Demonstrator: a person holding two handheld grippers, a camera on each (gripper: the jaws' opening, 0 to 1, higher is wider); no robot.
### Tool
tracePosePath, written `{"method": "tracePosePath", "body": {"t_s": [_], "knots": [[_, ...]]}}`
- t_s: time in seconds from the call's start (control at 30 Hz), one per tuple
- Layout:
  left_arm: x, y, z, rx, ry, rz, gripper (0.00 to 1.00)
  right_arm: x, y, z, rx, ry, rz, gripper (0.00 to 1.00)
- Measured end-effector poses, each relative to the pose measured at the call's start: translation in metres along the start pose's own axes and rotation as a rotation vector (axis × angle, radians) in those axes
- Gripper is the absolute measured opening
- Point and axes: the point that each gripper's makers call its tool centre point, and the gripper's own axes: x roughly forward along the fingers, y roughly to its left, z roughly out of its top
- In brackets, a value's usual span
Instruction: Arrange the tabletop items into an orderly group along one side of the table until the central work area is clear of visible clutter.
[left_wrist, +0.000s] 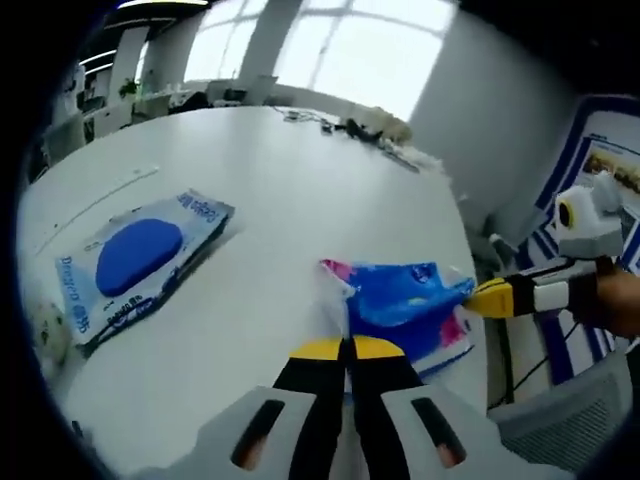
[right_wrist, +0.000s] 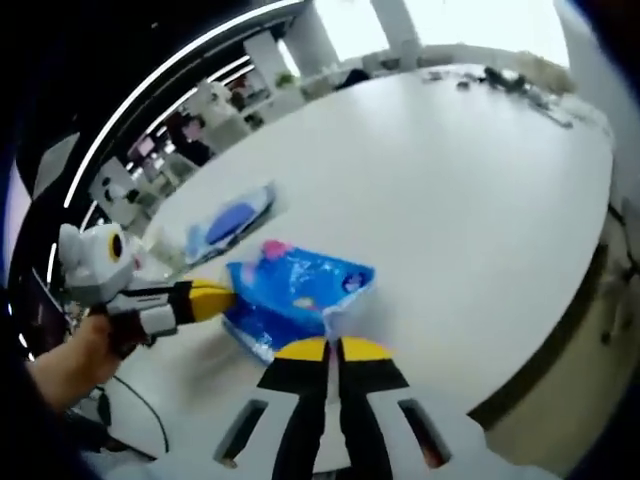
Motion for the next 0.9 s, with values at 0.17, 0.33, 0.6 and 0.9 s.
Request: {"method": "tracePosePath", "body": {"t_s": [0.17,0.33,0.6,0.9], "knots": [[-0.011,-0.006,0.009,-0.001,-0.044,0.019,0.0,-0.01,0.006,0.016,-0.067,-0.031,0.016,0.0],[-0.024,-0.009,0.017,-0.084,-0.09,0.05,0.0,-0.019,0.014,0.029,-0.13,-0.063,0.037,0.0],[-0.042,-0.027,0.025,-0.094,-0.146,0.077,0.0,-0.044,0.022,0.053,-0.213,-0.12,0.079,0.0],[-0.066,-0.043,0.036,-0.083,-0.19,0.086,0.0,-0.059,0.029,0.074,-0.276,-0.16,0.118,0.0]]}}
